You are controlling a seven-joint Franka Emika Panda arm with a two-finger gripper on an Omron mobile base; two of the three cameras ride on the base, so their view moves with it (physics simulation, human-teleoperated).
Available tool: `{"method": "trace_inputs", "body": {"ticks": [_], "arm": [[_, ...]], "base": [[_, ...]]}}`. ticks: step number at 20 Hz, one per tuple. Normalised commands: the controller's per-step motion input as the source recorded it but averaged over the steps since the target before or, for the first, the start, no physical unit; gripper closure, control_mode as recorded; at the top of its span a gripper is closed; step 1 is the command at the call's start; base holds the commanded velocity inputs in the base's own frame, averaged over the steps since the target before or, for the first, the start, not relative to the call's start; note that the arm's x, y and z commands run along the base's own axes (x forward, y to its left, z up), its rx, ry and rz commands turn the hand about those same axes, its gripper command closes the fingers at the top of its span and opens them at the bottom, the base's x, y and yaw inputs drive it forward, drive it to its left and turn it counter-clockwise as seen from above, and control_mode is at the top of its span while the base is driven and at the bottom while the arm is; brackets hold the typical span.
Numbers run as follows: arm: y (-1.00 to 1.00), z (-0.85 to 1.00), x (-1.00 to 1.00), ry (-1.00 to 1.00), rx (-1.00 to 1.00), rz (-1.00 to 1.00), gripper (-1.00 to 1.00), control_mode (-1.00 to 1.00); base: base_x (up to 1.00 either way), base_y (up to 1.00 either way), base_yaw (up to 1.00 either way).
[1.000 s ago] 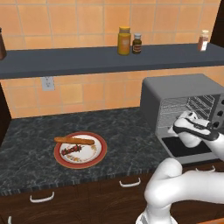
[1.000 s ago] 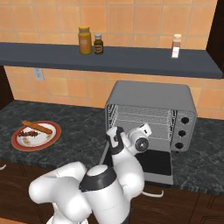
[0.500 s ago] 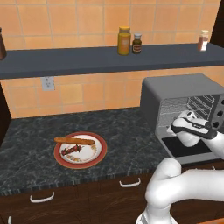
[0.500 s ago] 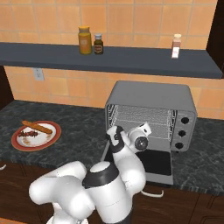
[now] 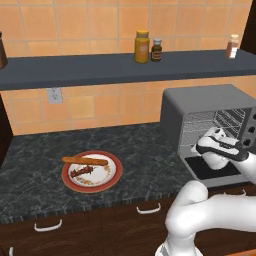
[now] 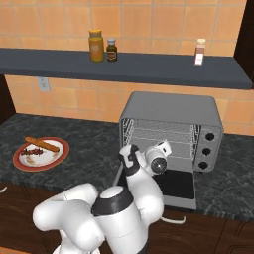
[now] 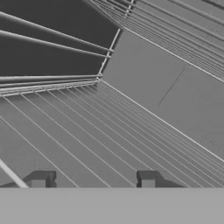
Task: Pick up the kebab skewer and baguette bread, and place them inside the toaster oven. Close the toaster oven door and start by setting the timer.
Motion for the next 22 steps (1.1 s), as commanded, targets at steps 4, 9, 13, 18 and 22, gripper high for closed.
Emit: {"method": "trace_inputs", "body": {"ticks": [4,9,13,18,22], "arm": [[-0.26,0.06,-0.52,0.00,0.08,0.00,1.00,-1.00],[-0.31,0.08,-0.76,0.00,0.09,0.00,1.00,-1.00],[-0.32,0.16,-0.81,0.06,0.09,0.00,1.00,-1.00],[-0.38,0.23,-0.82,0.11,0.08,0.00,1.00,-1.00],[-0.36,0.19,-0.81,0.13,0.05,0.00,1.00,-1.00]], "base": [[0.00,0.00,0.00],[0.00,0.00,0.00],[0.00,0.00,0.00],[0.00,0.00,0.00],[0.00,0.00,0.00]]}}
